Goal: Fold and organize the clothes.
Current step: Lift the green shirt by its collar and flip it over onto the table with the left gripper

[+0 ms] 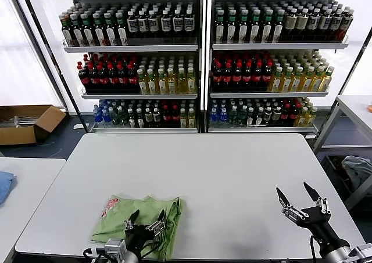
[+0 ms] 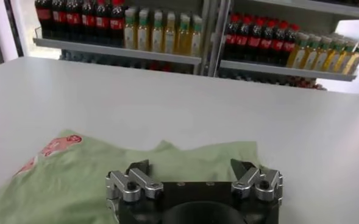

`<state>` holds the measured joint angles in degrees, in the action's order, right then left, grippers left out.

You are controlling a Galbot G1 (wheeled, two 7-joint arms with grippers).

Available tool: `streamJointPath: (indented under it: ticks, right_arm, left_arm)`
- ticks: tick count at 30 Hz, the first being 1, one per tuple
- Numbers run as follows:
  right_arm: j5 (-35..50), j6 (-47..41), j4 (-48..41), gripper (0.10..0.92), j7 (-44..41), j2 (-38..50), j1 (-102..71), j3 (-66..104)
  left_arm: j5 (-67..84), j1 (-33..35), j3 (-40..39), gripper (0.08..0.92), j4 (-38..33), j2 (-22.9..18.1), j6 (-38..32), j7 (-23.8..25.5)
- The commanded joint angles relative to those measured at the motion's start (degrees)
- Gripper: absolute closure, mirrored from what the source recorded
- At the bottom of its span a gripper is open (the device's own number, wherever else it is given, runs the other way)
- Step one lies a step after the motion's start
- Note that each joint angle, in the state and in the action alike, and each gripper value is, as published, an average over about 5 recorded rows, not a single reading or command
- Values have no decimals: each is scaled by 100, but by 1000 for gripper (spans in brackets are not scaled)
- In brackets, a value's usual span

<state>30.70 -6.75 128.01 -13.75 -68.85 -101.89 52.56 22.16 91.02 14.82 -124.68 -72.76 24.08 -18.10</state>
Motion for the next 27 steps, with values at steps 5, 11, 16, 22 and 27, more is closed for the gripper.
streamJointPath:
  ticks: [5, 11, 16, 22, 27]
  right_arm:
    - [-13, -2, -41, 203, 1, -5, 62, -46]
    - [-6, -3, -52, 203, 4, -1, 94, -40]
    - [18, -1, -45, 203, 4, 8, 96, -10]
    - [58, 0, -26, 203, 4, 20, 80, 29]
    - [82, -1, -11, 203, 3, 28, 80, 43]
  left_arm:
    - [-544, 105, -278, 177, 137, -122, -164, 107]
    - [-639, 70, -372, 177, 397, -158, -189, 133]
    - [-621, 62, -350, 177, 347, -141, -174, 131]
    - [-404, 136, -38, 177, -333, -14, -101, 107]
    - [165, 147, 794, 177, -902, 240, 108, 135]
